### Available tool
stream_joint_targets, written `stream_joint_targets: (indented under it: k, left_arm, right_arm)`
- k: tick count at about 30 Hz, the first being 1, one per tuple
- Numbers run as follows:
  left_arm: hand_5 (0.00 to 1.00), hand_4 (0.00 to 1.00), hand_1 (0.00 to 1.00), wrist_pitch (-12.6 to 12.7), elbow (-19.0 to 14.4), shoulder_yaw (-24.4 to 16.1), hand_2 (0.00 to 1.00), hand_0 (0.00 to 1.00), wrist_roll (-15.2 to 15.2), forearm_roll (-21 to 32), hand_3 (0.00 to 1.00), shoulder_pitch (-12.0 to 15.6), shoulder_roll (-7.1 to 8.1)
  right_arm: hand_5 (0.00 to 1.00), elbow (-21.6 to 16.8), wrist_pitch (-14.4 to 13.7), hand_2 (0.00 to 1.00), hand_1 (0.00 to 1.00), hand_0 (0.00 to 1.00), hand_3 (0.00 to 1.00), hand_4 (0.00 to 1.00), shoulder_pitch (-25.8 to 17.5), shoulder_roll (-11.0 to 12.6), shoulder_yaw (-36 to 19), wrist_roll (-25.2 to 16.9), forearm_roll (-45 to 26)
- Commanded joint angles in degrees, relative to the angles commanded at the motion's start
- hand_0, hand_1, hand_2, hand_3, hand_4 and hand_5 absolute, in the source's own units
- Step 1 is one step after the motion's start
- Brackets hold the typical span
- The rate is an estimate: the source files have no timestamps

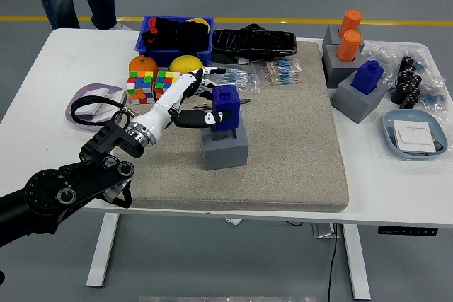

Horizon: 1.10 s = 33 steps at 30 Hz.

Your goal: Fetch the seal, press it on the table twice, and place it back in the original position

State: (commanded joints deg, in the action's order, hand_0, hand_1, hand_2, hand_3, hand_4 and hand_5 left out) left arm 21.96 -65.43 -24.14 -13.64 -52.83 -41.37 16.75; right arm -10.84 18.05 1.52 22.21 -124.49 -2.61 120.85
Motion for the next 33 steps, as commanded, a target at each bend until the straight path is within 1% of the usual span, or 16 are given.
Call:
stream_joint_targets:
  k: [7, 11, 16, 20, 24, 33]
  left_arm:
    - [0.002, 0.684, 0.433, 0.65, -0.54, -4.36, 0.422, 0.557, -1.19, -1.17, 0.828, 1.23, 1.12]
    - [0.002, 0.686, 0.436, 1.15, 0.82, -7.0, 0.423, 0.559, -1.9, -1.35, 0.827, 2.29, 2.02]
    - [0.002, 0.686, 0.44, 1.74, 3.03, -9.2, 0.424, 0.56, -2.52, -1.83, 0.828, 3.72, 3.1]
    - [0.002, 0.688, 0.442, 2.23, 4.81, -9.16, 0.422, 0.566, -3.47, -1.23, 0.827, 4.59, 3.69]
    - [0.002, 0.688, 0.442, 2.51, 6.24, -8.43, 0.422, 0.566, -4.16, -0.68, 0.827, 5.47, 3.83]
    - [0.002, 0.687, 0.448, 3.19, 9.46, -6.2, 0.417, 0.568, -6.06, 1.19, 0.826, 6.79, 3.15]
  right_arm:
    - [0.697, 0.01, -0.01, 0.811, 0.811, 0.911, 0.799, 0.984, -0.1, -0.1, -0.15, 0.01, 0.08]
    - [0.696, -0.03, 0.06, 0.811, 0.811, 0.911, 0.798, 0.983, -0.17, -0.13, -0.03, 0.02, -0.03]
    - [0.697, -0.03, 0.05, 0.811, 0.809, 0.911, 0.8, 0.984, -0.22, -0.16, -0.11, -0.01, 0.04]
    - [0.696, -0.03, 0.04, 0.811, 0.81, 0.911, 0.799, 0.984, -0.3, -0.21, -0.21, -0.07, 0.1]
    - [0.696, -0.07, 0.08, 0.811, 0.81, 0.911, 0.799, 0.984, -0.29, -0.21, -0.1, -0.12, 0.01]
    - [0.695, -0.08, 0.2, 0.81, 0.811, 0.911, 0.799, 0.983, -0.35, -0.22, 0.46, -0.2, -0.18]
